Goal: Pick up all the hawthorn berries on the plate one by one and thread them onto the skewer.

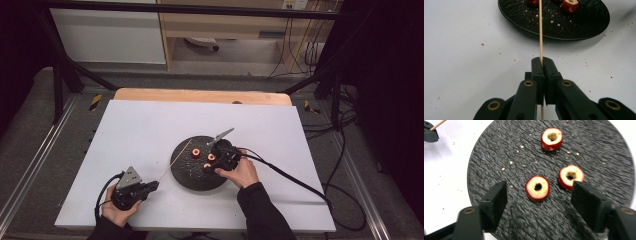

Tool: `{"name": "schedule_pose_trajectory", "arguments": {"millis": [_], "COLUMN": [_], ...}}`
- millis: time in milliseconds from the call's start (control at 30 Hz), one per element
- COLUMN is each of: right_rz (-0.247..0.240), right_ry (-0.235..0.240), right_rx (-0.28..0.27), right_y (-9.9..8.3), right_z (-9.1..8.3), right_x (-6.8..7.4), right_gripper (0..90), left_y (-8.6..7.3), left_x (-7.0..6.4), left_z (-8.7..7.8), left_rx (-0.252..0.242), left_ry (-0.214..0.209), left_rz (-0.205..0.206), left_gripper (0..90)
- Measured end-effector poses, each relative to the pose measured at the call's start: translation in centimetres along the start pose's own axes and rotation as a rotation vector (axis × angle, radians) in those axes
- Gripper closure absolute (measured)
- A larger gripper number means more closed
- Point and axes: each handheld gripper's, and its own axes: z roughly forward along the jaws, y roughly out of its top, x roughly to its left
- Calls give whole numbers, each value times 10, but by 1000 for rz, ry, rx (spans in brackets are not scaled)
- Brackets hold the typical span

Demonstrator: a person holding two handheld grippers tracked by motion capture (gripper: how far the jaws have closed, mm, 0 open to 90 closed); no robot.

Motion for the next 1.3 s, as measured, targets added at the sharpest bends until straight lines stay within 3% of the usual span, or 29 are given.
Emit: {"name": "schedule_pose_trajectory", "arguments": {"millis": [467,1300], "right_rz": [1,22], "right_ry": [48,74], "right_rx": [115,145], "right_y": [12,13], "right_z": [19,26], "right_x": [-7,-12], "right_gripper": [524,599], "left_y": [0,0], "left_x": [0,-1], "left_z": [0,1], "left_rx": [3,8], "left_ry": [-2,-4], "left_rz": [3,8], "left_gripper": [882,882]}}
